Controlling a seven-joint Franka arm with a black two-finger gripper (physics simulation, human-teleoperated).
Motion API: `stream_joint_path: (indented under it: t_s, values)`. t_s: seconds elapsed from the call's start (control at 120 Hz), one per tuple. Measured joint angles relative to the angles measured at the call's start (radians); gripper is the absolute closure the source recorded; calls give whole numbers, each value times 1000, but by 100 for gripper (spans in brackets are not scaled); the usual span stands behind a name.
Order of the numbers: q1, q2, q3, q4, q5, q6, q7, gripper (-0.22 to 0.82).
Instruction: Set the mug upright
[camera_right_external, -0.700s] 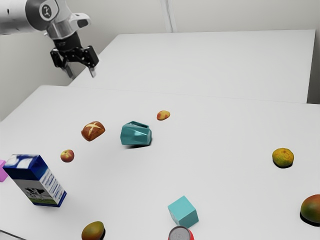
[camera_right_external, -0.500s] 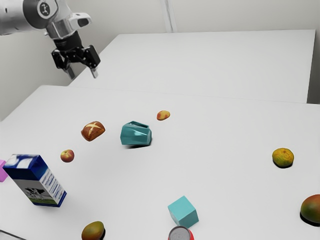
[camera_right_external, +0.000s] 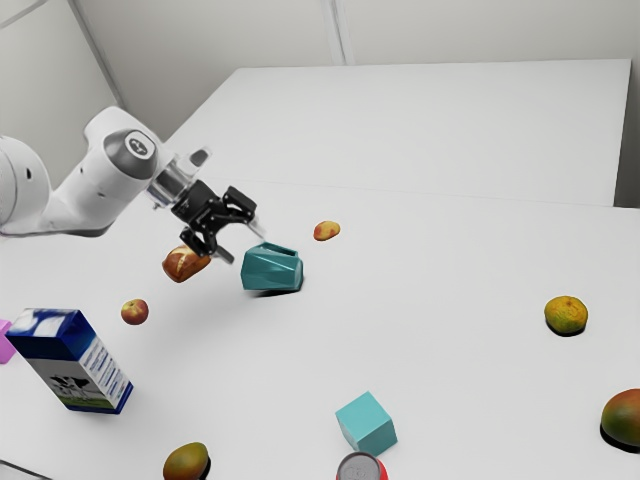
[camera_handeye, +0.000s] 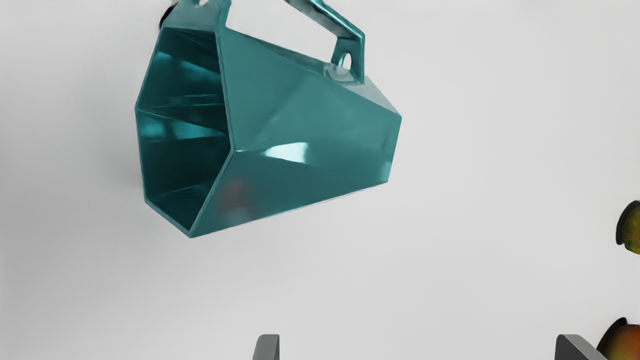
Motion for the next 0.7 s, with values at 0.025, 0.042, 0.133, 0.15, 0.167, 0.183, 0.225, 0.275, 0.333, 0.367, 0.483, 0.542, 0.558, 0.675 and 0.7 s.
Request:
stream_joint_path:
  t_s: [0.025,0.042,0.133,0.15,0.167,0.183,0.225,0.275,0.333,0.367,0.483,0.542,0.558,0.675,0.7]
  values:
    - [1,6,6,6,-8,9,13,0]
    - [3,8,9,9,-14,15,21,0]
    - [8,28,19,16,-63,36,65,0]
    - [11,36,20,16,-79,38,74,0]
    - [14,43,21,16,-95,40,83,0]
    - [17,52,21,15,-112,42,93,0]
    - [27,80,21,13,-158,41,117,0]
    - [38,106,22,8,-211,37,148,0]
    - [65,121,27,4,-254,22,184,0]
    - [73,127,31,3,-274,12,204,0]
    - [95,160,36,2,-353,-23,273,0]
    - [95,171,36,1,-393,-39,305,0]
    - [94,172,36,0,-405,-43,313,0]
    - [90,179,35,-12,-477,-72,368,0]
    - [88,182,35,-15,-491,-77,379,0]
